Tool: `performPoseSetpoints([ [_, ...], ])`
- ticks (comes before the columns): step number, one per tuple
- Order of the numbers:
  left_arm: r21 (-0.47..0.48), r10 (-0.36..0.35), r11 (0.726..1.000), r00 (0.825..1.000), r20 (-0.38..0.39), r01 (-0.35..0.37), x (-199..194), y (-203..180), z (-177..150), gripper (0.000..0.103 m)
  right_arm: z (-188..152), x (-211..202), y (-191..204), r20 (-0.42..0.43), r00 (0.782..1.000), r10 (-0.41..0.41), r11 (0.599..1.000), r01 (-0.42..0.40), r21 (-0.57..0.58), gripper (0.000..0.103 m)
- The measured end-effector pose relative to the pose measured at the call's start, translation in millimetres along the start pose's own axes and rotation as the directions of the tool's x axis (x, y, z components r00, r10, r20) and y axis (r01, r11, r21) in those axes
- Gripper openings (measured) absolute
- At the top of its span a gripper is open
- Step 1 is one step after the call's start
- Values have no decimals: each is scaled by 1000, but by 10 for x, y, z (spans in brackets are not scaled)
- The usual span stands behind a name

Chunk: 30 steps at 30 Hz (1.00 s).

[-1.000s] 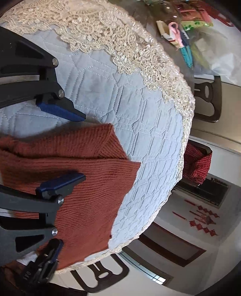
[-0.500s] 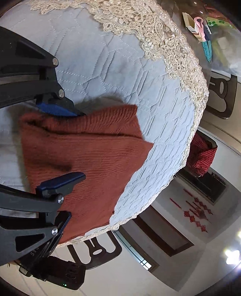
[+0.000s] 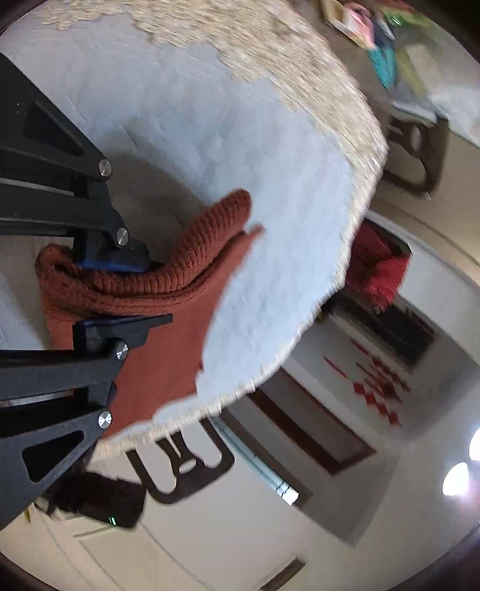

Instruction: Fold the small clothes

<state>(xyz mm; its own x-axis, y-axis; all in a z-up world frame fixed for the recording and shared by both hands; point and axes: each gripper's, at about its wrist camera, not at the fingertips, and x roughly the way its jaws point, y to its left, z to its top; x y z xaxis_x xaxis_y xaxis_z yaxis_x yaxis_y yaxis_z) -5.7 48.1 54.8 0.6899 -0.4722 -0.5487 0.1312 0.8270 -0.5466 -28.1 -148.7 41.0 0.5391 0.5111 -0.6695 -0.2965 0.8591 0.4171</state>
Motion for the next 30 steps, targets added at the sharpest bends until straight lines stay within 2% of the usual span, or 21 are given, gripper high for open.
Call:
performPoseSetpoints([
  [4,73,-73,995,997,1,73,84,-421,164,18,-16,-209,-216,42,998,-41,998,39,50,11],
  [8,141,-150,978,988,-39,154,338,-908,182,18,-43,-402,-446,74,993,-88,991,79,109,11],
  [10,158,-182,968,979,-92,195,557,-1099,108,18,-72,-519,-558,90,989,-113,986,100,137,11],
  [12,165,-185,963,969,-164,212,859,-1228,-33,18,-81,-592,-640,99,986,-131,981,114,157,11],
  [15,160,-182,958,935,-305,238,1304,-1281,-274,18,-121,-676,-732,104,983,-149,974,128,187,11],
  [16,160,-171,958,924,-342,237,1394,-1290,-349,18,-139,-709,-779,106,983,-152,971,128,203,11],
  [17,169,-174,955,921,-350,244,1404,-1305,-381,18,-142,-721,-797,105,983,-151,969,127,211,11],
  [19,198,-193,944,929,-317,263,1266,-1351,-357,29,-160,-767,-849,109,983,-147,966,119,231,11],
  [20,194,-224,937,928,-296,289,1162,-1356,-306,31,-179,-804,-876,116,983,-139,966,109,234,11],
  [21,196,-238,935,932,-272,296,1068,-1346,-244,33,-185,-830,-889,129,985,-115,967,81,241,15],
  [22,210,-231,936,945,-233,281,960,-1321,-180,35,-184,-841,-896,136,987,-86,966,49,252,23],
  [23,227,-210,941,959,-193,252,867,-1283,-126,36,-181,-844,-901,142,988,-63,965,24,261,29],
  [24,237,-184,946,970,-161,219,799,-1219,-87,36,-180,-851,-918,153,988,-22,961,-21,274,43],
  [25,238,-158,953,978,-135,186,755,-1149,-25,36,-171,-841,-927,168,986,23,954,-71,290,50],
  [26,235,-132,959,984,-120,158,724,-1075,-4,36,-155,-818,-932,179,982,65,945,-118,305,50],
  [30,203,-48,977,991,-123,72,756,-793,-23,36,-65,-642,-907,162,974,161,919,-208,334,50],
])
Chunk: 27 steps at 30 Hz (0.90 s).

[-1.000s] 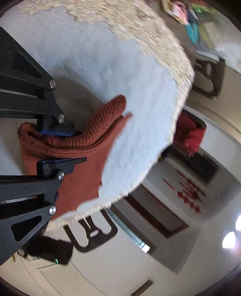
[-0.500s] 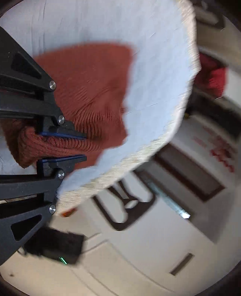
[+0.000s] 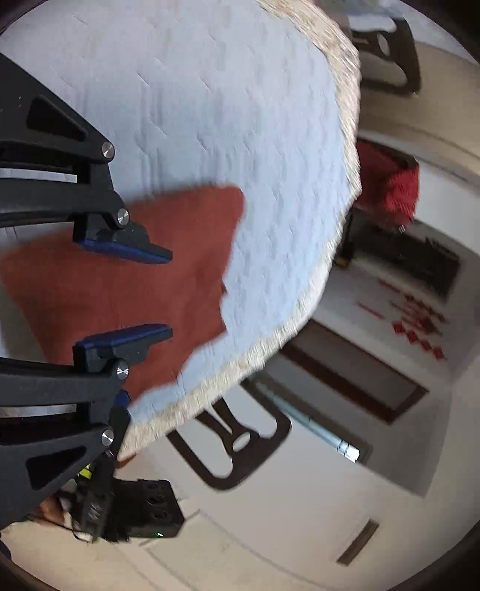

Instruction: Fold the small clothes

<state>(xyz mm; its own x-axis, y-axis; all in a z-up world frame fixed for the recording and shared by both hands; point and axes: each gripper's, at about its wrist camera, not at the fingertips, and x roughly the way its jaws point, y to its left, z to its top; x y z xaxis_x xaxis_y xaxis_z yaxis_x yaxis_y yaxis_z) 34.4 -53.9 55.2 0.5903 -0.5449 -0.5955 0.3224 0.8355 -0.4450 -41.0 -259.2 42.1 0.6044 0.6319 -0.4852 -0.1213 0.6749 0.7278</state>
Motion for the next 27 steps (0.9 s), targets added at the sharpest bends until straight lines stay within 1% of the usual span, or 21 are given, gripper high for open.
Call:
performPoseSetpoints([
  [2,-11,11,1000,1000,-22,-11,29,75,-79,36,37,159,-35,-50,998,35,998,-33,49,50],
  [4,1,23,1000,999,-26,-23,71,72,-155,36,48,249,-53,-78,996,39,996,-33,78,50],
  [8,23,29,999,999,-24,-28,115,98,-236,36,76,418,-15,-138,990,34,996,-22,84,50],
  [11,18,23,1000,999,-25,-23,157,126,-242,36,112,484,-23,-152,988,14,996,-1,86,50],
  [15,16,19,1000,1000,-22,-18,118,149,-254,36,165,564,8,-145,989,2,997,9,76,50],
  [17,20,20,1000,1000,-21,-19,122,146,-260,36,164,576,18,-145,989,-2,998,11,65,42],
  [18,22,21,1000,1000,-21,-20,120,147,-265,36,148,566,6,-148,989,-6,998,15,63,27],
  [19,24,22,999,1000,-21,-21,117,150,-267,36,144,586,-16,-155,988,-3,997,14,70,17],
  [21,25,22,999,999,-24,-21,119,137,-250,36,143,574,-52,-156,988,8,996,6,87,15],
  [22,29,20,999,1000,-23,-19,118,117,-238,36,159,533,-34,-144,989,9,997,2,76,14],
  [24,43,12,999,1000,-18,-11,119,57,-202,36,209,414,15,-110,994,21,999,-16,48,14],
  [27,75,-19,997,1000,-17,20,145,-87,-152,36,292,174,46,-51,998,26,1000,-25,10,13],
])
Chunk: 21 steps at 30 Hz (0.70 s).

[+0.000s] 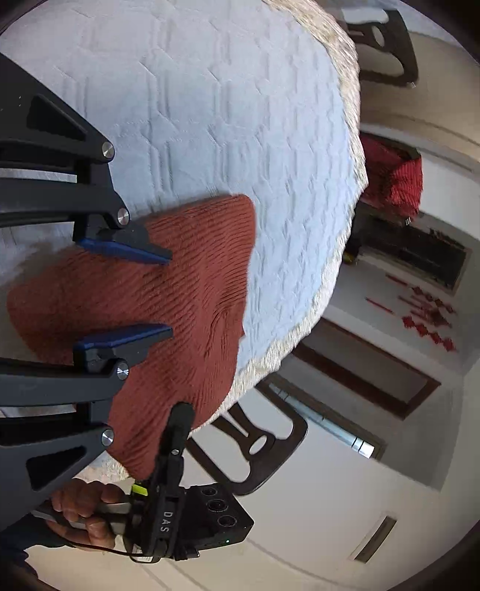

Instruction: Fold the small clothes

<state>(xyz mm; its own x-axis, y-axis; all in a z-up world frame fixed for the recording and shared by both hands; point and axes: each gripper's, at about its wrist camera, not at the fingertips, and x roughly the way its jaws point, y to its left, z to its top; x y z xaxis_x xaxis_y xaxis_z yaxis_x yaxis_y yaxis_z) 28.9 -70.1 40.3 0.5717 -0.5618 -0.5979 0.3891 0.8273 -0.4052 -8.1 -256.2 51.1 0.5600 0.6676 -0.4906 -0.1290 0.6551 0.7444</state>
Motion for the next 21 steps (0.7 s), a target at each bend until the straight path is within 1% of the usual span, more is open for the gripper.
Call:
performPoseSetpoints([
  [2,29,-23,999,1000,-4,23,38,-106,2,36,21,-169,-70,37,999,-22,1000,22,-4,13],
  [4,49,-42,998,999,-23,43,112,-168,-26,36,-4,-325,-238,63,997,-45,999,44,15,13],
  [6,66,-39,997,998,-47,42,206,-201,-85,36,-48,-351,-381,54,996,-66,997,65,34,14],
  [8,88,-25,996,999,-44,29,225,-234,-115,36,-120,-288,-543,16,995,-100,993,99,61,14],
  [9,101,-14,995,999,-41,18,212,-252,-117,36,-148,-258,-593,8,995,-103,992,102,73,14],
  [10,106,-7,994,999,-42,11,190,-261,-110,36,-160,-275,-616,20,997,-81,993,78,87,15],
  [11,105,-3,994,999,-43,8,167,-263,-100,36,-147,-295,-599,22,996,-82,993,80,91,15],
  [12,103,3,995,999,-43,1,131,-265,-90,36,-132,-337,-563,32,995,-96,993,94,78,16],
  [13,107,9,994,999,-37,-5,86,-274,-83,36,-109,-423,-482,61,990,-131,991,128,40,16],
  [15,122,14,992,1000,-18,-12,-10,-300,-98,36,-86,-527,-320,94,982,-165,986,168,-19,16],
  [17,128,12,992,1000,-14,-10,-79,-323,-140,36,-102,-640,-105,121,982,-142,984,154,-91,16],
  [18,128,4,992,1000,-19,-2,-106,-340,-175,36,-136,-677,-13,121,984,-129,982,144,-125,16],
  [19,129,-3,992,1000,-24,6,-103,-363,-202,36,-203,-678,109,103,988,-119,975,136,-177,16],
  [21,141,-16,990,999,-37,21,-100,-400,-284,36,-344,-622,195,55,991,-125,961,134,-241,16],
])
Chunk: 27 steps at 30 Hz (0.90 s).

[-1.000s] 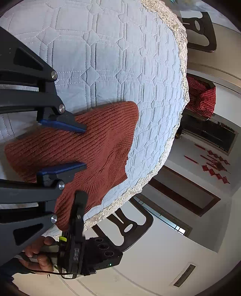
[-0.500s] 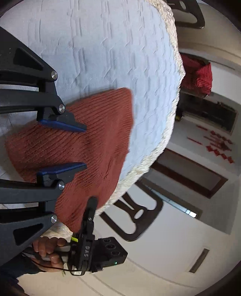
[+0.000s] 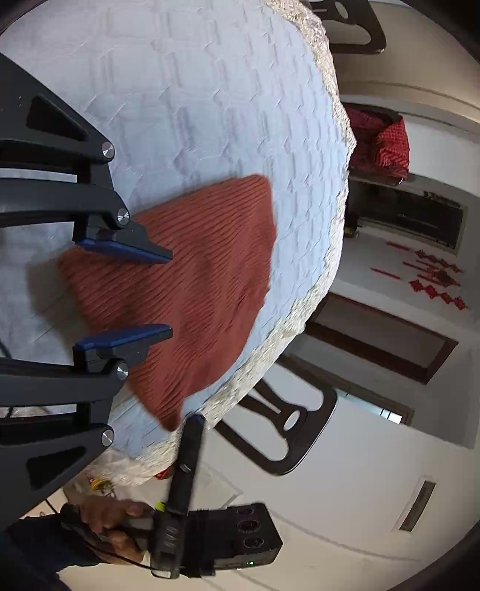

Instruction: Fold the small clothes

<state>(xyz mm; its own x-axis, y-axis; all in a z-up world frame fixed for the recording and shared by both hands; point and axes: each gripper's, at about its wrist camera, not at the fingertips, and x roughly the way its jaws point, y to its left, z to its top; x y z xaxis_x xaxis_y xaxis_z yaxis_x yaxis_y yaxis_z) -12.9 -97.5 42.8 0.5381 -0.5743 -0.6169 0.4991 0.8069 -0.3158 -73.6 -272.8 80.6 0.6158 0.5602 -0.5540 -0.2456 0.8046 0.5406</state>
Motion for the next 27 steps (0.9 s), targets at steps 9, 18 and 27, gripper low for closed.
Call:
performPoseSetpoints([
  [9,48,54,997,998,-22,-53,127,-92,-88,36,-236,294,-315,-79,992,-98,994,101,45,0],
  [18,13,114,993,993,25,-115,289,54,262,36,25,323,-229,23,992,-122,991,121,50,1],
  [27,8,127,992,992,-4,-127,374,92,304,36,140,493,-334,-9,991,-136,986,136,94,1],
])
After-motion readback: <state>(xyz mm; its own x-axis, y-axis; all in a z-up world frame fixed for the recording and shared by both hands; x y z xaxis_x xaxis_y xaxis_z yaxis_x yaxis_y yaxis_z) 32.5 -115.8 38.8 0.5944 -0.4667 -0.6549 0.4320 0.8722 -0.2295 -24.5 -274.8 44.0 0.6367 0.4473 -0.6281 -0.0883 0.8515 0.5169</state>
